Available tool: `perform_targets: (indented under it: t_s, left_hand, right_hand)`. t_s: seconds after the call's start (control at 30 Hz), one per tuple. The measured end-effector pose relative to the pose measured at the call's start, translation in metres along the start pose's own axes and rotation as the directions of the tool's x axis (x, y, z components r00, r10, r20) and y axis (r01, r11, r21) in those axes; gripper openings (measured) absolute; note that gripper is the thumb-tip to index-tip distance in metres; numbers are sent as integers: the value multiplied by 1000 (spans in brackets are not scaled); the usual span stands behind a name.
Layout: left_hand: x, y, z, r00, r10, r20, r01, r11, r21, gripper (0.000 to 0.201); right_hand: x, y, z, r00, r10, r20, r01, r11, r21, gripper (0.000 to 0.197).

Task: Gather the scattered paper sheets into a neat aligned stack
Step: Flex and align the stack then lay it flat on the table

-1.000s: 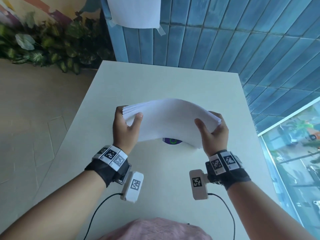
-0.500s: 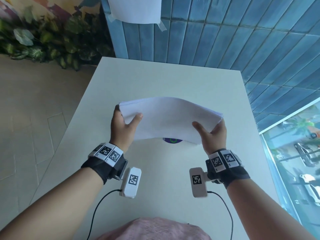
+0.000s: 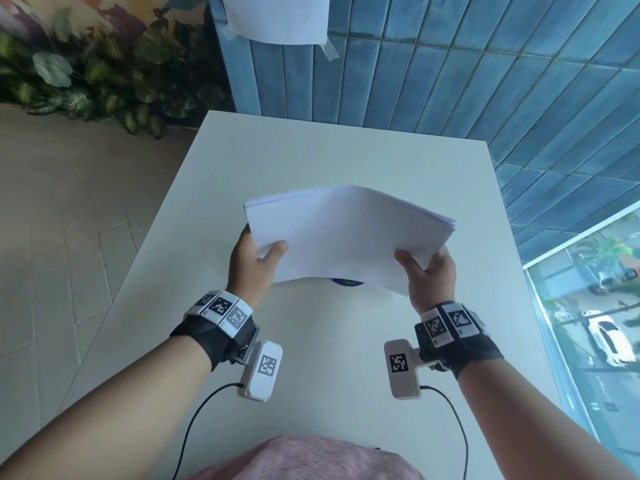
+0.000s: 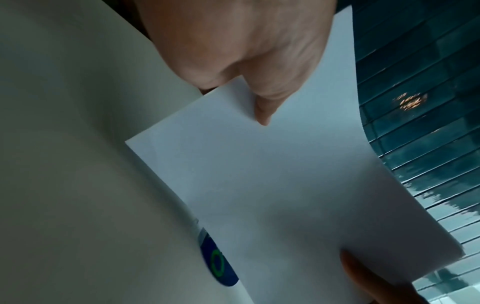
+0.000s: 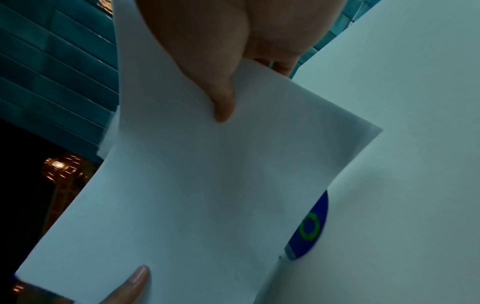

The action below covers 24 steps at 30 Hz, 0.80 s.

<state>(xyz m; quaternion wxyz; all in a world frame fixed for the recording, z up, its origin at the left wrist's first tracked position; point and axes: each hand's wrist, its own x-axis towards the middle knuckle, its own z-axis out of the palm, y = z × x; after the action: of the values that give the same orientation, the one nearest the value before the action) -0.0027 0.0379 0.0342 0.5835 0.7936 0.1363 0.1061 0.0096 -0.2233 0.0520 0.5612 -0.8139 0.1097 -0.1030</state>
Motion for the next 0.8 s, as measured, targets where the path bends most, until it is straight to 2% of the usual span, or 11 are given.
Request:
perform_targets:
  t_s: [0.1, 0.23, 0.3, 0.4, 0.53, 0.63, 0.7, 0.77, 0.8]
  left_hand:
    - [1, -4, -5, 1000, 23, 8, -23, 1000, -16, 37]
    - [-4, -22, -2, 993, -90, 75, 89, 996, 11, 47]
    - [-4, -25, -1, 992, -108, 60, 106, 994, 26, 39]
    - [-2, -20, -2, 997, -64, 35, 61, 995, 84, 28]
    - [9, 3, -19, 996, 75, 39, -80, 989, 127, 21]
    - [21, 39, -39, 963, 250, 104, -266, 943, 201, 13]
    - [28, 72, -51, 911, 366, 192, -408, 870, 277, 13]
    - [35, 102, -57, 848, 428, 314, -524, 767, 369, 13]
    - [37, 115, -58, 821, 434, 372, -564, 719, 407, 11]
  right_hand:
    - [-1, 1, -2, 1000, 24, 5, -24, 1000, 8, 25]
    - [-7, 19, 6, 990, 135, 43, -131, 988, -86, 36]
    - [-3, 22, 7, 986, 160, 40, -154, 980, -126, 31]
    - [3, 19, 3, 988, 145, 49, -133, 972, -195, 26]
    - [9, 16, -4, 988, 151, 42, -141, 975, -174, 19]
    - [11, 11, -7, 982, 187, -37, -191, 965, -179, 29]
    - [10, -1, -7, 976, 187, -113, -198, 975, -104, 49]
    - [10, -22, -5, 992, 54, -116, -61, 996, -58, 79]
    - [10, -36, -4, 997, -47, -60, 44, 998, -47, 90]
